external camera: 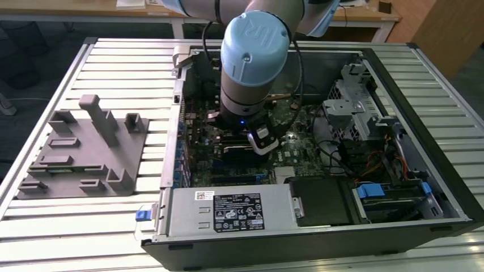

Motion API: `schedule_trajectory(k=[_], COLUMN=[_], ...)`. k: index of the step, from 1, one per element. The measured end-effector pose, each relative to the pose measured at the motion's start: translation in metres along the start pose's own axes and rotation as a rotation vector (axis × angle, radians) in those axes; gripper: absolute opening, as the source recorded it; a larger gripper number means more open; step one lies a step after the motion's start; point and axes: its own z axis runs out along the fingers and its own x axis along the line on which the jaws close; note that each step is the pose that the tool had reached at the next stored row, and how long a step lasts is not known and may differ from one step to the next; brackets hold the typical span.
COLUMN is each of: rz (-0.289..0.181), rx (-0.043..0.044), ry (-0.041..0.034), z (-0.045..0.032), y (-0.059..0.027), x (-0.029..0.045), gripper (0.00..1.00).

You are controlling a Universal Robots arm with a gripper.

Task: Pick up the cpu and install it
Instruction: 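Install the second cpu locking lever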

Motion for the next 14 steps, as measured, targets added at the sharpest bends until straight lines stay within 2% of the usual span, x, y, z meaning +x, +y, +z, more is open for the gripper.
schedule_trajectory(k=[5, 9, 14], rz=[0.0, 0.0, 0.0], rx=[-0.0001, 0.0001, 0.0003], ry=[-0.0001, 0.0, -0.0003], z=[-0.004, -0.0107, -0.0227], y=[0.0016, 0.004, 0.0085], x=[0.0002, 0.0004, 0.0009], gripper=[0.11, 0.11, 0.11])
